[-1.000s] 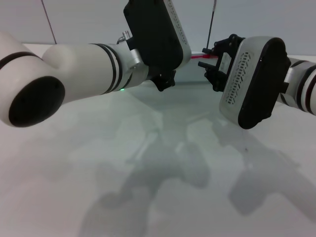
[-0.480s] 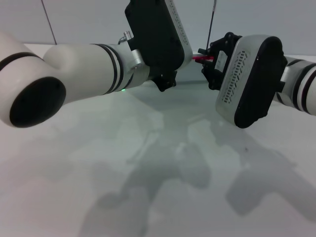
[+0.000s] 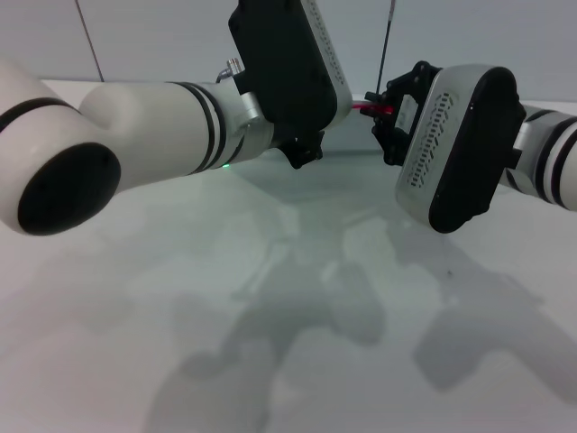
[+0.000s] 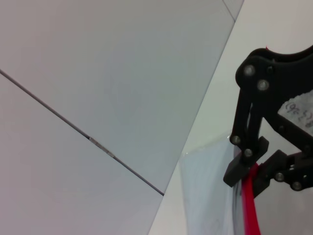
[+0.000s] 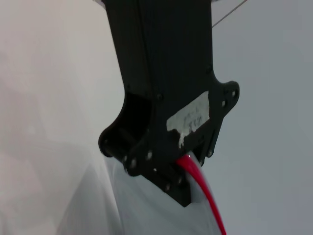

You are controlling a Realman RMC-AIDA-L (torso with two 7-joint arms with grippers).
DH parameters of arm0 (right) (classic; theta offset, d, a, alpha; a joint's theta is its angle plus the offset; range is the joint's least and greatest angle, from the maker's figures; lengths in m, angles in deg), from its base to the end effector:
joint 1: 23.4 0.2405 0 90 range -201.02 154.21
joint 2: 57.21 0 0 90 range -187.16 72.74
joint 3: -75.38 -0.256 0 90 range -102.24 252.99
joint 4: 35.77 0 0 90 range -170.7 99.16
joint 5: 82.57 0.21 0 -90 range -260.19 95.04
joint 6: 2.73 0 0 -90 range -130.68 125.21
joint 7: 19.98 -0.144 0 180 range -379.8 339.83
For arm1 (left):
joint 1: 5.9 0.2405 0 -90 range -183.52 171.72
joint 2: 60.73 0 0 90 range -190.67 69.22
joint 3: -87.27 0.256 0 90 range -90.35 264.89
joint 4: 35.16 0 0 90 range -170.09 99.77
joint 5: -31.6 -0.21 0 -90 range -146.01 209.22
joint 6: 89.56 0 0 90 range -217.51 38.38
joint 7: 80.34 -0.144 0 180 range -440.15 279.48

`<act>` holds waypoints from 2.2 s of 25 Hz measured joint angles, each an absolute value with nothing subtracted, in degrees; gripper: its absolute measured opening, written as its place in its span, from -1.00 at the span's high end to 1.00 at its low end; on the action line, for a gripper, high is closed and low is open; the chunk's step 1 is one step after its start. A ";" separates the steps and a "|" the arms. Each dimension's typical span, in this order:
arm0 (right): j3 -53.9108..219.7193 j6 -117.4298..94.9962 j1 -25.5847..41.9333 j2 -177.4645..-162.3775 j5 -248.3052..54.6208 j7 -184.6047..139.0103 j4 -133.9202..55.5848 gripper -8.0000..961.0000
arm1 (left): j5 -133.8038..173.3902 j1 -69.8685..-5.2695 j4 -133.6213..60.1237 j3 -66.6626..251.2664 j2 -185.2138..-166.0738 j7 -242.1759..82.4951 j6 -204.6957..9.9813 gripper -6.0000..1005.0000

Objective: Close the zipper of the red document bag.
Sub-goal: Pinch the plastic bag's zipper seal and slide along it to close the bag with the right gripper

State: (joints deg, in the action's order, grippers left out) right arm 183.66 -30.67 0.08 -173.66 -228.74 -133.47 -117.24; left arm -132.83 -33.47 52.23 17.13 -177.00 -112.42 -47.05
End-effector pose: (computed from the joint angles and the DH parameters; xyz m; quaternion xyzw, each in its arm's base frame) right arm 0.1223 0.3769 -0.0437 -0.8992 -0.1783 -0.0464 0.3969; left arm -0.1067 0.3763 -0.0376 -0.9134 0.0337 0.0713 0.3993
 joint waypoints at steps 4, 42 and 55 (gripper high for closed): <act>183.51 -30.67 0.02 -173.65 -228.74 -133.47 -117.09 0.81 | -132.83 -33.42 52.28 17.14 -177.00 -112.42 -47.08 0.86; 169.82 -25.98 -1.08 -173.50 -231.93 -135.36 -105.90 0.84 | -132.91 -20.10 66.55 12.74 -177.01 -116.26 -46.93 0.86; 169.65 -24.45 -0.77 -173.46 -232.83 -134.72 -104.45 0.84 | -132.90 -20.01 66.58 12.26 -176.99 -117.34 -46.82 0.86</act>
State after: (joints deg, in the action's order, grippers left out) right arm 169.65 -24.45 -0.77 -173.46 -232.83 -134.72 -104.45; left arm -132.90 -20.01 66.58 12.26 -176.99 -117.34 -46.82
